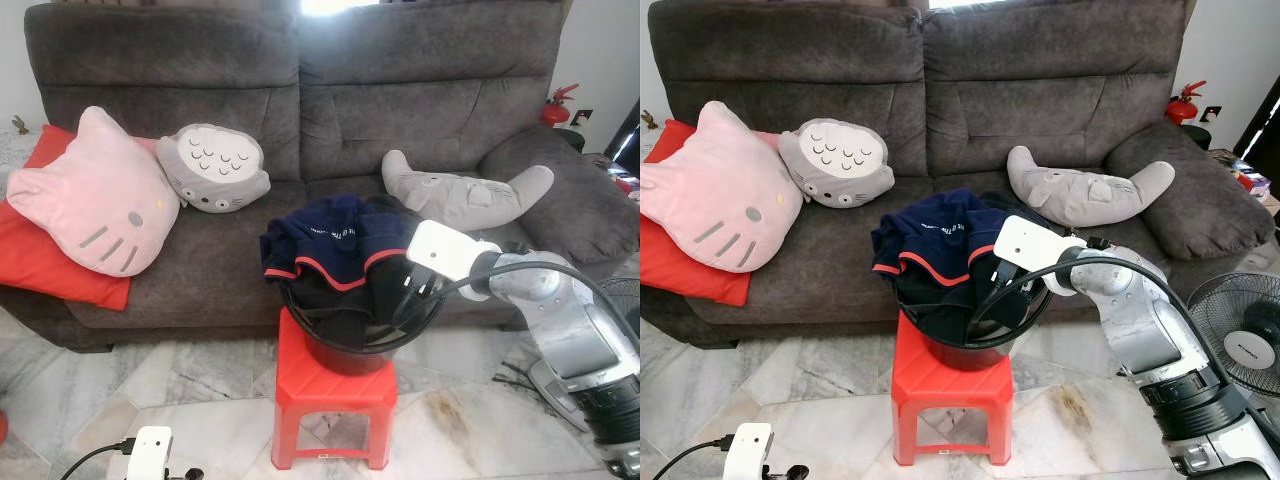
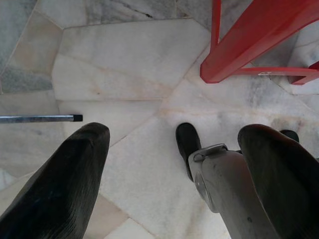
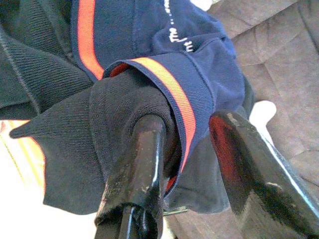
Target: Hang hanger
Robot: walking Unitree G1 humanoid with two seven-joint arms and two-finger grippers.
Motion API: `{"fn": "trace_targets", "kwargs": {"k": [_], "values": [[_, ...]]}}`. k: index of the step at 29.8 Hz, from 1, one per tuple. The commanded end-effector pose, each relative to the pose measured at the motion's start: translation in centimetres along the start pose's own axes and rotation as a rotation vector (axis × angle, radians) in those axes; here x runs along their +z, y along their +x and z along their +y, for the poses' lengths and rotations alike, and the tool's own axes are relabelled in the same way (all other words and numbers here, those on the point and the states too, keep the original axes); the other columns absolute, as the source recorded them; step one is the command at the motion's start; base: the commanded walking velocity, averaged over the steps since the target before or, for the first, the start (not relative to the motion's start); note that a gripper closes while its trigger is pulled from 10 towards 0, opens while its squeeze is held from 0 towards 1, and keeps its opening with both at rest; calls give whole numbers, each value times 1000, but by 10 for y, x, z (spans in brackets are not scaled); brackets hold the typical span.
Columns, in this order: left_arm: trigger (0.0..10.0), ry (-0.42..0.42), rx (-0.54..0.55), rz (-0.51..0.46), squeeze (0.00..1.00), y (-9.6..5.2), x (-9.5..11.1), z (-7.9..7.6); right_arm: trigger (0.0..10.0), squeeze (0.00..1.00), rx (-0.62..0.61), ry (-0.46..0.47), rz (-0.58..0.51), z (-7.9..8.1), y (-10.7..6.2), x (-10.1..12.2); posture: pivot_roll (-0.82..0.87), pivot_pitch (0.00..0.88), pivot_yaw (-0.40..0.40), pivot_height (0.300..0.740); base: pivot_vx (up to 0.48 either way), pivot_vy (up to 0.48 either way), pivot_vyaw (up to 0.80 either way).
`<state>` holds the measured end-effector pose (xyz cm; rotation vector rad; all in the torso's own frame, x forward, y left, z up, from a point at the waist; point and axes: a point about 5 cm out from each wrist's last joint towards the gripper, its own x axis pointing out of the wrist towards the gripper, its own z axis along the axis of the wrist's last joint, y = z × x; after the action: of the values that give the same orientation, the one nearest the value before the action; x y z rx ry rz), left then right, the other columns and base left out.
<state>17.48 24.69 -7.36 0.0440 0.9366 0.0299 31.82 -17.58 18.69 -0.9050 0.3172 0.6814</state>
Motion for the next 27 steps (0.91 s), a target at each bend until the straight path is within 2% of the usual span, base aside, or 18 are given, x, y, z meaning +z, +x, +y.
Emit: {"fn": "trace_targets", "kwargs": {"k": [1, 5, 11, 13, 17, 20, 25, 27], "values": [[10000, 6, 4, 27, 0, -1, -4, 3, 10000, 0, 33, -13, 35, 6, -1, -5, -228, 0, 20, 740, 0, 0, 0], [10000, 7, 3, 28, 0, -1, -3, 3, 10000, 0, 150, -42, 84, 24, -1, -14, -226, 0, 20, 740, 0, 0, 0], [10000, 9, 0, 28, 0, -1, -3, 2, 10000, 0, 199, -44, 79, 30, -3, -13, -227, 0, 20, 740, 0, 0, 0], [10000, 8, 0, 28, 0, -1, -3, 2, 10000, 0, 165, -50, 80, 26, -2, -13, -228, 0, 20, 740, 0, 0, 0], [10000, 7, -1, 27, 0, -1, -3, 2, 10000, 0, -16, -54, 46, 0, -1, -3, -227, 0, 19, 740, 0, 0, 0], [10000, 4, 1, 26, 0, -1, -3, 2, 10000, 0, -86, -53, 13, -8, -4, 5, -224, 0, 17, 740, 0, 0, 0], [10000, 2, 2, 26, 0, -1, -3, 2, 10000, 0, -142, -38, 4, -12, -9, 9, -223, 0, 17, 740, 0, 0, 0], [10000, 2, 1, 27, 0, -1, -3, 2, 10000, 0, -167, -8, -4, -8, -14, 10, -229, 0, 17, 740, 0, 0, 0]]}}
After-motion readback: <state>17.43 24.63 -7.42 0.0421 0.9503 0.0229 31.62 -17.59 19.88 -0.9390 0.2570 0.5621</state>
